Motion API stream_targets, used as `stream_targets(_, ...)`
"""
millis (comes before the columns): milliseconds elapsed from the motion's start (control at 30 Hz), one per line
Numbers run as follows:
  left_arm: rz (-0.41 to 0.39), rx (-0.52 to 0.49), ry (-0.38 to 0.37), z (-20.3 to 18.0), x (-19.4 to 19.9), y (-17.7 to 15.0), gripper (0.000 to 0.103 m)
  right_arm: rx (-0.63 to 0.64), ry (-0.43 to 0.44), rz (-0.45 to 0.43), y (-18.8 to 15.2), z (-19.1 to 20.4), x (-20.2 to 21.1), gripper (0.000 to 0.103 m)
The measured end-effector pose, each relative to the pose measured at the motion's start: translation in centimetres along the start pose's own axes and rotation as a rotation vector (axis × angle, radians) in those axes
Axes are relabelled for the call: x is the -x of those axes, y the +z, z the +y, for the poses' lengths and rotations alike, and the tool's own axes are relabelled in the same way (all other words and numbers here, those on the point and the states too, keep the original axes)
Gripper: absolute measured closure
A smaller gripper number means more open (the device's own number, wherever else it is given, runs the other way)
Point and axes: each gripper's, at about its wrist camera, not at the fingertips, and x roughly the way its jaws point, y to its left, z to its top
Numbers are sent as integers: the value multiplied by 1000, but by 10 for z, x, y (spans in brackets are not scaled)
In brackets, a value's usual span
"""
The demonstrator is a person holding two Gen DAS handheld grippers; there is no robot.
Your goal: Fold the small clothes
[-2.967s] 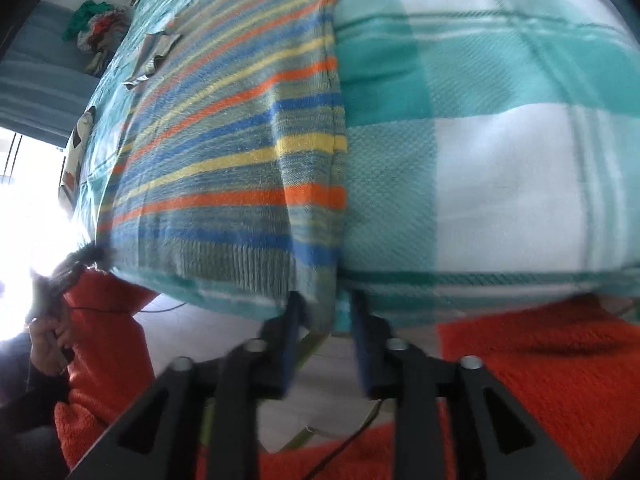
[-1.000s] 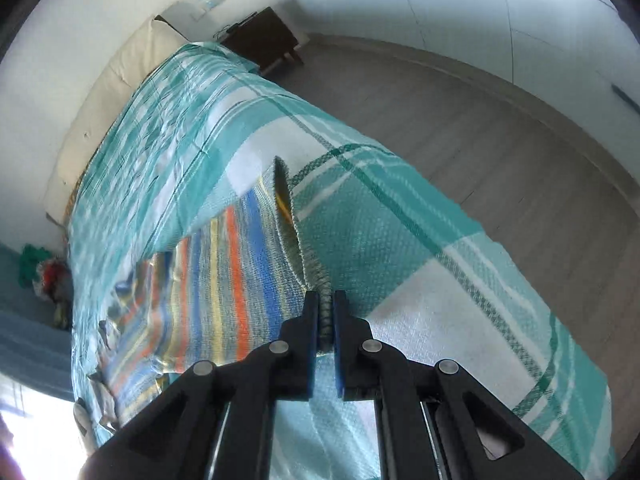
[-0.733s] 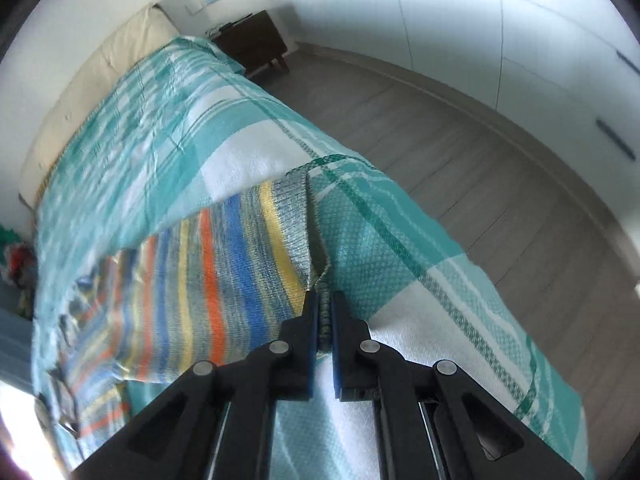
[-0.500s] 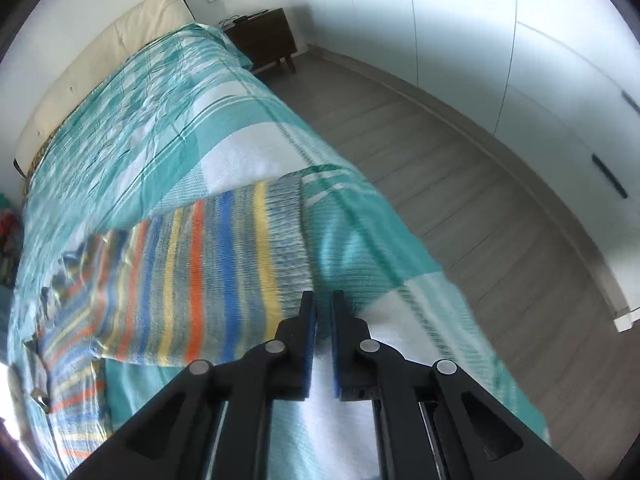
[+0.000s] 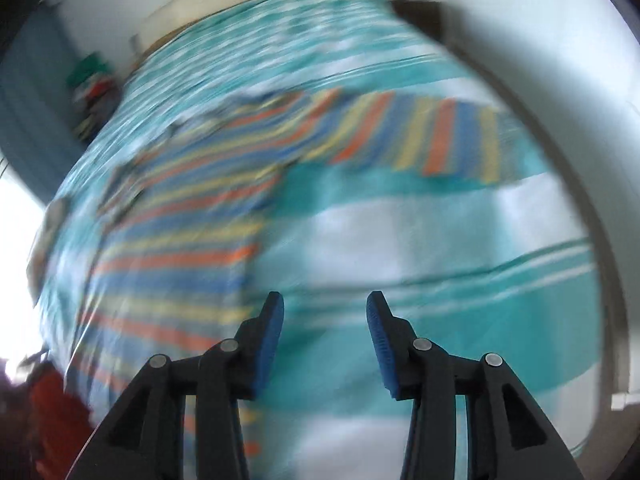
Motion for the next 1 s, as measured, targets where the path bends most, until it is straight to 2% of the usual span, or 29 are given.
stream_targets(133, 12, -83, 17, -18, -25, 4, 13, 181, 62, 86, -43, 73, -15, 60)
stream_targets(233, 52, -158, 48, -27, -46, -8, 12, 293, 40, 144, -68, 103, -30, 60)
stream_targets(333, 17, -224, 79, -31, -44, -22, 7, 317, -45, 233, -86, 105, -51, 59)
stream_targets(467, 37, -219, 69, -26, -37, -30, 6, 299, -65, 251, -94, 101, -49, 53)
stream_targets(633, 126, -277, 58, -25, -27, -44, 6, 305, -89, 293, -96, 100, -44, 52)
stream_targets(700, 160, -298, 56, -20, -12, -52, 7, 287, -80, 287, -97, 99, -35, 52)
stream_targets(733, 153, -285, 51, -16, -2, -51, 10, 274, -74, 277, -97, 99, -31, 52)
stream_targets(833, 87, -166, -25, 9, 43, -26, 10, 228, -74, 206, -93, 92, -10, 52)
stream_targets(933, -87, -32, -107, 33, 93, 31, 8, 182, -71, 155, -89, 85, 2, 52)
stream_targets(1000, -219, 24, -162, 41, 113, 76, 5, 145, -58, 144, -86, 80, 3, 52)
